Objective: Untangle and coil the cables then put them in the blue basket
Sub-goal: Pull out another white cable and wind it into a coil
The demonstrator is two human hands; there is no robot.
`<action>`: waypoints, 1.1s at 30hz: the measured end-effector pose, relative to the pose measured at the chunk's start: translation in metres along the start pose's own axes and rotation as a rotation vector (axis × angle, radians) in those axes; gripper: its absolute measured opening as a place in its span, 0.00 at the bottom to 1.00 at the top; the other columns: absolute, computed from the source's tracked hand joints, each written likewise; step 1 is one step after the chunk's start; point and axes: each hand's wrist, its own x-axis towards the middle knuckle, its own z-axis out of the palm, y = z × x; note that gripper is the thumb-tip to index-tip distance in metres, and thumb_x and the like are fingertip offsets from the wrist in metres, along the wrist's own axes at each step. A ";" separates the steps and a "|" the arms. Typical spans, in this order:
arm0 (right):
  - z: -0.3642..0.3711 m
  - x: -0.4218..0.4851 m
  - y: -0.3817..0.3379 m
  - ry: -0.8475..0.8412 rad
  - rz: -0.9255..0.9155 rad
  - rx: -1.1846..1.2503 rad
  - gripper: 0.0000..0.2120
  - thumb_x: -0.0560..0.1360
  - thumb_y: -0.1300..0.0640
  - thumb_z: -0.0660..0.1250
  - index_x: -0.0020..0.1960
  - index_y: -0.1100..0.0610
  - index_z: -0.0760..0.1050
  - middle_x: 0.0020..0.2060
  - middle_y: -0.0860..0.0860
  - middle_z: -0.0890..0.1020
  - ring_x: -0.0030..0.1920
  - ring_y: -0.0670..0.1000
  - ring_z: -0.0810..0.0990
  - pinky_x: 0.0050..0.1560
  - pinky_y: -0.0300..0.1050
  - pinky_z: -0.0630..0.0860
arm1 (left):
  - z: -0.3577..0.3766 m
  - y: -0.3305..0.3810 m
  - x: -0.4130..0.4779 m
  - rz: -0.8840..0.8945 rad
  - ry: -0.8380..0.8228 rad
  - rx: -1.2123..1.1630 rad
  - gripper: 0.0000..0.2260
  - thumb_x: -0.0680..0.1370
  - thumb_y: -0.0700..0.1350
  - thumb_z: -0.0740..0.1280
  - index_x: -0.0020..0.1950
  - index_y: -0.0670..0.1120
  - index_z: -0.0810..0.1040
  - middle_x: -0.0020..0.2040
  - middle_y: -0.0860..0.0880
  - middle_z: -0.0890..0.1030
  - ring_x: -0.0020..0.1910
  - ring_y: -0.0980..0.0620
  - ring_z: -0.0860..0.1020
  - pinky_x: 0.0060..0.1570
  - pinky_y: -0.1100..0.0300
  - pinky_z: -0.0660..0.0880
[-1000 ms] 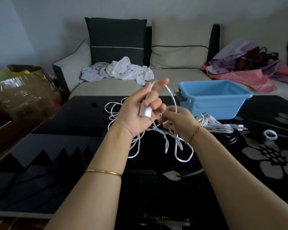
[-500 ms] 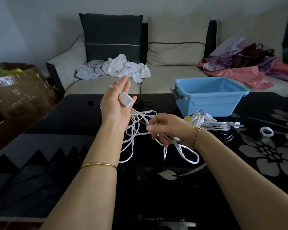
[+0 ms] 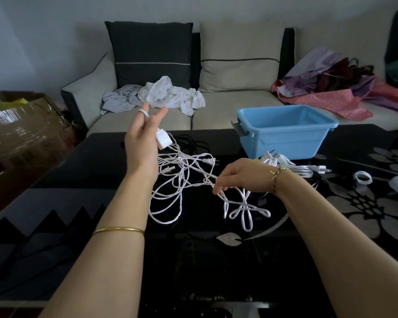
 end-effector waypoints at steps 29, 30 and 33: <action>-0.006 -0.002 -0.023 0.375 -0.050 0.558 0.05 0.73 0.65 0.69 0.39 0.58 0.80 0.32 0.54 0.79 0.28 0.45 0.77 0.32 0.39 0.80 | 0.002 0.006 -0.006 -0.391 -0.423 -0.074 0.10 0.81 0.42 0.59 0.51 0.42 0.80 0.35 0.51 0.82 0.32 0.58 0.77 0.42 0.63 0.77; -0.006 -0.002 -0.023 0.373 -0.027 0.534 0.07 0.73 0.65 0.69 0.37 0.57 0.79 0.32 0.54 0.79 0.27 0.45 0.77 0.32 0.38 0.80 | 0.001 0.006 -0.006 -0.384 -0.426 -0.060 0.10 0.81 0.41 0.60 0.50 0.41 0.80 0.35 0.51 0.82 0.32 0.58 0.77 0.42 0.64 0.77; -0.005 0.000 -0.019 0.457 0.035 0.521 0.08 0.73 0.66 0.68 0.37 0.58 0.77 0.32 0.55 0.79 0.26 0.47 0.77 0.28 0.39 0.79 | 0.001 0.007 -0.006 -0.348 -0.417 -0.019 0.08 0.80 0.38 0.62 0.48 0.41 0.81 0.36 0.50 0.82 0.35 0.57 0.77 0.41 0.65 0.76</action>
